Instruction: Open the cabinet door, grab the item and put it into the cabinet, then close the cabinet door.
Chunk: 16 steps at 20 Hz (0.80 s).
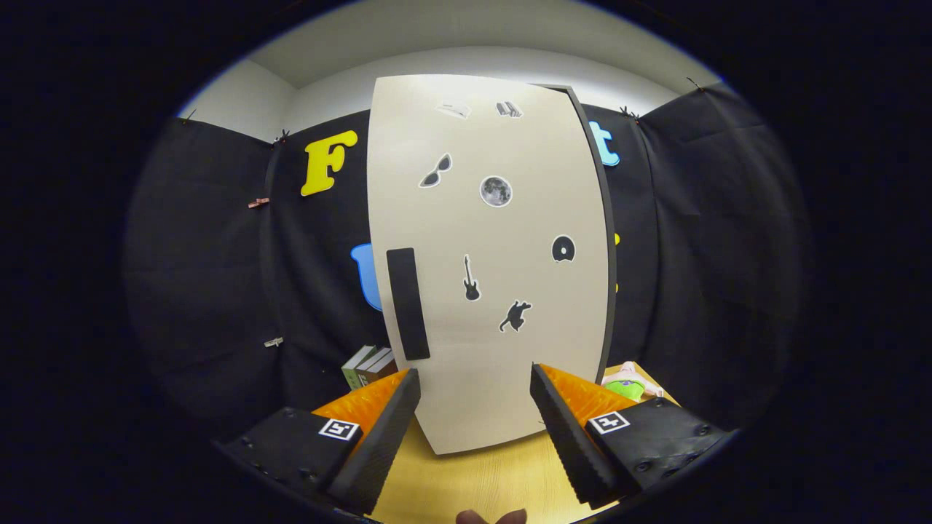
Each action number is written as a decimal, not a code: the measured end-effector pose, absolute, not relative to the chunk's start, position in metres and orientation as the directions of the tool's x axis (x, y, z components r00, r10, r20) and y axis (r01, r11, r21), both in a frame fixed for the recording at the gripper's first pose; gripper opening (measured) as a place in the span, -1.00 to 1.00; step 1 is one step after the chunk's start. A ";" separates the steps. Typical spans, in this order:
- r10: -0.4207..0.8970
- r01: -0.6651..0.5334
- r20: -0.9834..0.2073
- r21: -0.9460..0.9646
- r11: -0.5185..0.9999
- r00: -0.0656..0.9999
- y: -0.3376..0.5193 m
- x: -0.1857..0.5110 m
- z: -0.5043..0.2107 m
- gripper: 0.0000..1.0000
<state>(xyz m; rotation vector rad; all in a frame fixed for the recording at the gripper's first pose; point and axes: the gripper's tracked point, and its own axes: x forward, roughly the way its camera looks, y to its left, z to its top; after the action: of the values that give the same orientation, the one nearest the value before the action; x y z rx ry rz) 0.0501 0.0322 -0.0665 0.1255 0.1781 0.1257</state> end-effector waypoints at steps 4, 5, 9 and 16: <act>0.140 -0.117 -0.167 0.137 0.984 0.976 0.031 0.049 -0.066 0.96; 0.140 -0.118 -0.166 0.136 0.984 0.976 0.031 0.049 -0.066 0.96; 0.140 -0.118 -0.166 0.136 0.984 0.976 0.030 0.049 -0.066 0.97; 0.141 -0.119 -0.163 0.136 0.984 0.977 0.030 0.049 -0.065 0.96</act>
<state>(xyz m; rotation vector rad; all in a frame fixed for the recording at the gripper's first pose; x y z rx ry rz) 0.0490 0.0297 -0.0654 0.1261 0.1728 0.1314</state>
